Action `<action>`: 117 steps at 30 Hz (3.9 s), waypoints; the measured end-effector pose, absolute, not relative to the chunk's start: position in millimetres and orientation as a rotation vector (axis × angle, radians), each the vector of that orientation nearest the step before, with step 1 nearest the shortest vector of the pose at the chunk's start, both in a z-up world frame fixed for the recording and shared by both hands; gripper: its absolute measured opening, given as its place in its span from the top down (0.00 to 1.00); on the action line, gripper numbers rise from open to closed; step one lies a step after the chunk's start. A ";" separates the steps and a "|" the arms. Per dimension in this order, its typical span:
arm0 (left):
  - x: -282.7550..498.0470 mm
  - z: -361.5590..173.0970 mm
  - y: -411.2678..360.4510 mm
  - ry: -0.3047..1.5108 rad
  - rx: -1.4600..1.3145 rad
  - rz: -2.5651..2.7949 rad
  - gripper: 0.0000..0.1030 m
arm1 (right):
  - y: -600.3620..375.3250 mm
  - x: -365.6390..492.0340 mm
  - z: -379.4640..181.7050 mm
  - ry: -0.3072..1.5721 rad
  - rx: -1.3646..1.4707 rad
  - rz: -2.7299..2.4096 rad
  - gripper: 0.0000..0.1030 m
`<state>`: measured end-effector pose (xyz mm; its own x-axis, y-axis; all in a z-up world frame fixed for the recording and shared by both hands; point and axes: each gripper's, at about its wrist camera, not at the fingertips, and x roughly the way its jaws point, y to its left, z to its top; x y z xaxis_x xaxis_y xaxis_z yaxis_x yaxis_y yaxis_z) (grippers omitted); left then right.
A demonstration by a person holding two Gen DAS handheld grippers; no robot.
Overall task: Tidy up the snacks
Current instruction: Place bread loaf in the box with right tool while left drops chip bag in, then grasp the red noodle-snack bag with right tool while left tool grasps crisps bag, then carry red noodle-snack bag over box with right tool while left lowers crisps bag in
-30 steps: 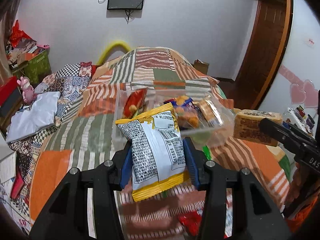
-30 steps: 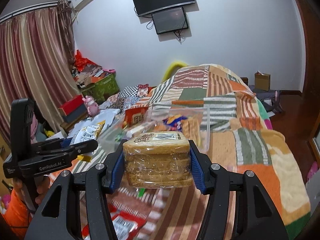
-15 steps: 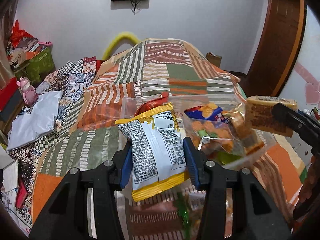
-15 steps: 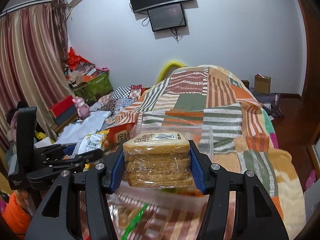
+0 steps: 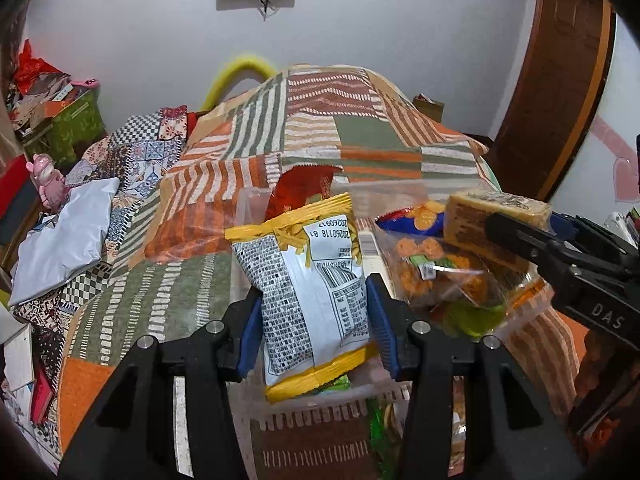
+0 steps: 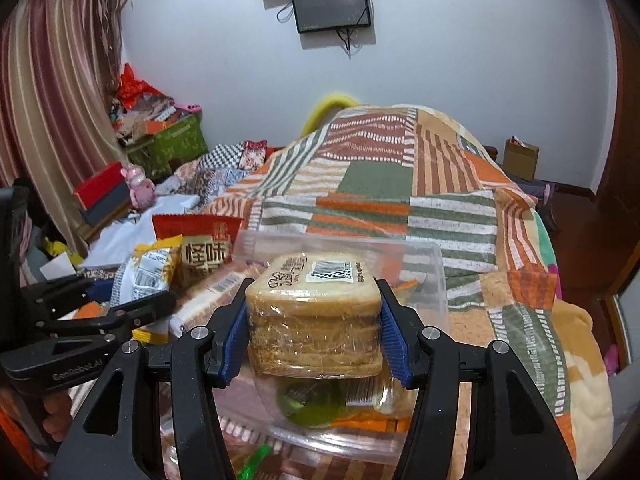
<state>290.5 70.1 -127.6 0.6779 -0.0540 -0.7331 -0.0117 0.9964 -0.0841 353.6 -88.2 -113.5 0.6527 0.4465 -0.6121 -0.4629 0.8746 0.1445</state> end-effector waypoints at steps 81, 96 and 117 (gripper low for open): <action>111.8 -138.8 26.6 0.909 -0.123 -0.071 0.18 | -139.9 164.6 -135.1 0.741 0.007 0.603 0.34; 201.8 -168.5 -14.5 1.005 -0.025 -0.015 0.18 | -194.2 207.7 -139.0 0.752 0.153 0.524 0.34; 236.1 -169.1 -10.1 0.926 -0.075 -0.026 0.41 | -189.3 227.4 -136.3 0.745 0.150 0.518 0.34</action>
<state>236.1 -10.1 -169.1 0.6010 -0.0545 -0.7974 -0.0103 0.9971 -0.0759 227.4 -189.3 -136.3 0.6165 0.4997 -0.6084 -0.3956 0.8647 0.3094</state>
